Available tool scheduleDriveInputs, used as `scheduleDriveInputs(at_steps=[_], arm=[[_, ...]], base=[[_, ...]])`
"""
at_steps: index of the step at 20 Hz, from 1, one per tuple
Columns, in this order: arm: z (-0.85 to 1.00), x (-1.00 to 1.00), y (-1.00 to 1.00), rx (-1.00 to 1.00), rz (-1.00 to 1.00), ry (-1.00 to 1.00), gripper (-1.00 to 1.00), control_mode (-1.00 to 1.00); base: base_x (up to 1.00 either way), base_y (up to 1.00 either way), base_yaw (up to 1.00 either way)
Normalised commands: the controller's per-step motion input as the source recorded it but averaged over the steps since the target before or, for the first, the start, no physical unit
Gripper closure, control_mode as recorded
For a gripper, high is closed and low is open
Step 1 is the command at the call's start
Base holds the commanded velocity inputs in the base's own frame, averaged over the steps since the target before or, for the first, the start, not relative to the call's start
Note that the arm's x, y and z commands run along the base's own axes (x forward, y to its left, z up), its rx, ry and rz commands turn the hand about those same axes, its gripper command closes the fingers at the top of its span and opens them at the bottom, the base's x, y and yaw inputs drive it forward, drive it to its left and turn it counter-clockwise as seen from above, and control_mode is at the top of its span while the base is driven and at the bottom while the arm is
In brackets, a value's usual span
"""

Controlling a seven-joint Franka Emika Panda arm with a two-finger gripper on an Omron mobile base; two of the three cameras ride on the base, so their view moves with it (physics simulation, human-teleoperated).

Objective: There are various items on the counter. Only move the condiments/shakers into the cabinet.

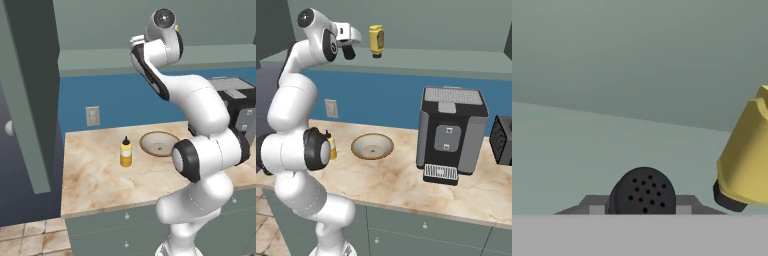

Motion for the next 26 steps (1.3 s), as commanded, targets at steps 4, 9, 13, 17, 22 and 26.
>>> scheduleDriveInputs(at_steps=[4,9,13,17,22,26], arm=[[-0.47,0.24,-0.06,-0.04,0.00,0.00,1.00,-1.00],[-0.43,0.09,-0.09,-0.02,0.00,0.00,1.00,-1.00],[-0.03,0.04,-0.03,0.00,0.00,-0.04,-1.00,-1.00],[-0.01,0.04,0.00,0.00,0.00,-0.02,-1.00,-1.00],[-0.10,0.15,0.00,-0.01,0.00,-0.03,-1.00,-1.00],[-0.13,0.20,0.00,-0.02,0.00,-0.04,-1.00,-1.00]], base=[[0.00,0.00,0.00],[0.00,0.00,0.00],[0.00,0.00,0.00],[0.00,0.00,0.00],[0.00,0.00,0.00],[0.00,0.00,0.00]])
